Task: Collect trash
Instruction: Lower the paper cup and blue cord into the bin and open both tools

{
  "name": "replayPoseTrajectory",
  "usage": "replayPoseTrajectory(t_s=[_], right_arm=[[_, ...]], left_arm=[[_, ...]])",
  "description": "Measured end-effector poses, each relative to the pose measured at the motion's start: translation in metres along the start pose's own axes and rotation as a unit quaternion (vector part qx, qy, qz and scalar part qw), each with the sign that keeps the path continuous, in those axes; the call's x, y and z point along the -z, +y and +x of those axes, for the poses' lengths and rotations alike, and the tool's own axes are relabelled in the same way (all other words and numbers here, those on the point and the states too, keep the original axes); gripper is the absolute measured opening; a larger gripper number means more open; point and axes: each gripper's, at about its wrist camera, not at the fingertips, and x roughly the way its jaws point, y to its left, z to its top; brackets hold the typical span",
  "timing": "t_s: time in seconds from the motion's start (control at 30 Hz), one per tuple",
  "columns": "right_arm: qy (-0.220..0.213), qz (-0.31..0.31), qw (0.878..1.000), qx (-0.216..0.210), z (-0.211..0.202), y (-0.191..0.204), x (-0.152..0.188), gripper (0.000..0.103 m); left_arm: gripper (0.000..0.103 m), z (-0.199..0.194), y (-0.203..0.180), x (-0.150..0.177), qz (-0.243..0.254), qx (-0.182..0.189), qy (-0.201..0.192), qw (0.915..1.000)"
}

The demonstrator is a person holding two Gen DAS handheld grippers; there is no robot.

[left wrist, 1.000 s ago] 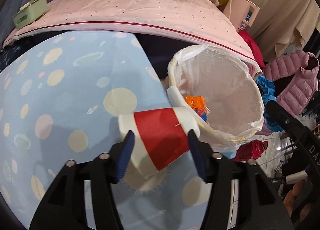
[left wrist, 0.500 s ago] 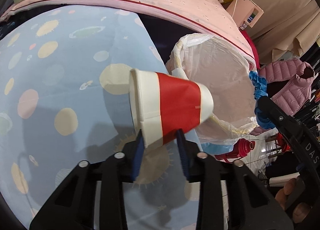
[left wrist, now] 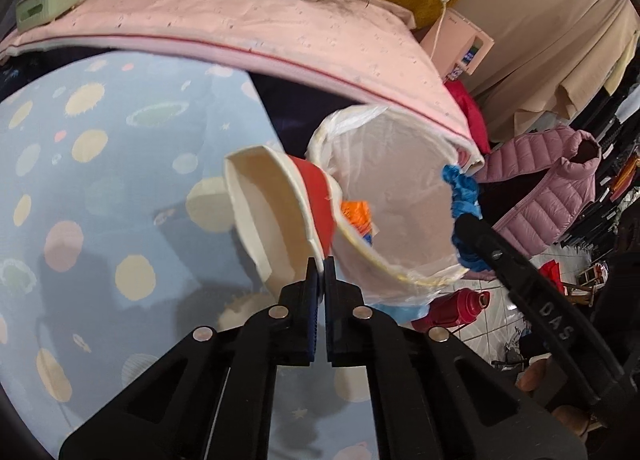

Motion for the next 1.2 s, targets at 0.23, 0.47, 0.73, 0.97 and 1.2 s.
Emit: replayPoseTrajectory(t_s=[0.23,0.47,0.73,0.97,1.2], right_arm=[[-0.017,0.002,1.0,0.001,-0.012,-0.005,-0.01,0.022],[-0.032,0.008,0.999,0.007,-0.019,-0.017,-0.022,0.022],[-0.037,0.021,0.999,0.024,-0.013,-0.039,-0.034,0.022],[-0.03,0.028,0.999,0.035,0.002,-0.05,-0.041,0.022],[-0.03,0.025,0.999,0.036,0.01,-0.045,-0.045,0.031]], left_arm=[[0.002,-0.011,-0.026,-0.023,0.022,0.014,-0.021,0.9994],[0.002,0.004,-0.058,-0.041,0.056,0.022,-0.021,0.998],[0.003,0.034,-0.079,-0.051,0.081,0.031,-0.005,0.9962],[0.012,0.05,-0.077,-0.059,0.076,0.017,0.003,0.9969],[0.043,0.045,-0.06,-0.062,0.063,-0.034,-0.019,0.9972]])
